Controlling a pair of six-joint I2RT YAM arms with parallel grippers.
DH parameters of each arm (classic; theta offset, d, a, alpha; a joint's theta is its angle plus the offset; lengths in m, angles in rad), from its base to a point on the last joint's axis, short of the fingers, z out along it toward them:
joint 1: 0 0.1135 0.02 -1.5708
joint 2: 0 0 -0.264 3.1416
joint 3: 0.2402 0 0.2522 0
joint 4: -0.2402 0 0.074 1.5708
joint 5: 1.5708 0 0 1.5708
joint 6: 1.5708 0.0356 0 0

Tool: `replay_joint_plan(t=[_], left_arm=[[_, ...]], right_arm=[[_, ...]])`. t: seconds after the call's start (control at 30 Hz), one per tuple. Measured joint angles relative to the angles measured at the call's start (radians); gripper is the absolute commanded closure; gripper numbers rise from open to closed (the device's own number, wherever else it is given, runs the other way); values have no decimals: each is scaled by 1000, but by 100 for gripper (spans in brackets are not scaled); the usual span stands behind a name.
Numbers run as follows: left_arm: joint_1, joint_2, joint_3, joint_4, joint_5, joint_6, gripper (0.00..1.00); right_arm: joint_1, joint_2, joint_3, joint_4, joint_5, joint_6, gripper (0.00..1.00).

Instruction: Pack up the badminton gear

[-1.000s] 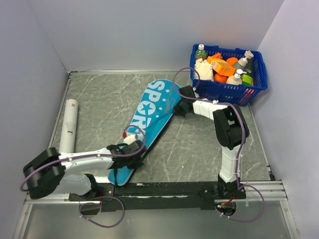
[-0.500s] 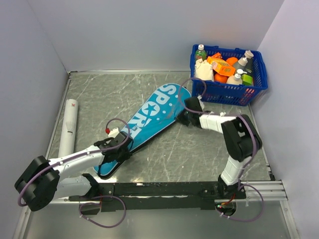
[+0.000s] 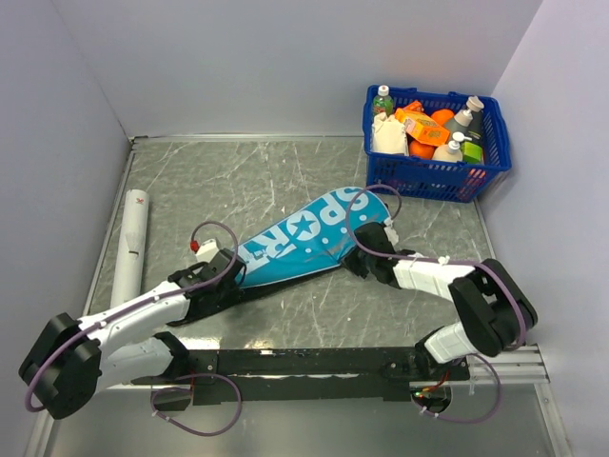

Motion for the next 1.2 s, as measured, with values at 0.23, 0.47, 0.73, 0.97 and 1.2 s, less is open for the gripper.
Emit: replay_joint_plan(t=[0.23, 0.47, 0.73, 0.97, 1.2], left_arm=[[85, 28, 3, 51, 16, 68, 99], [145, 167, 61, 162, 89, 154, 99], [155, 248, 140, 240, 186, 235, 99], [159, 63, 153, 183, 267, 269, 99], [160, -40, 223, 201, 349, 315, 99]], right_arm=[[4, -80, -35, -85, 40, 30, 100], [-66, -94, -32, -121, 43, 0, 100], [-147, -87, 39, -232, 57, -118, 73], [-149, -123, 69, -359, 47, -228, 44], [-149, -211, 132, -514, 20, -275, 43]])
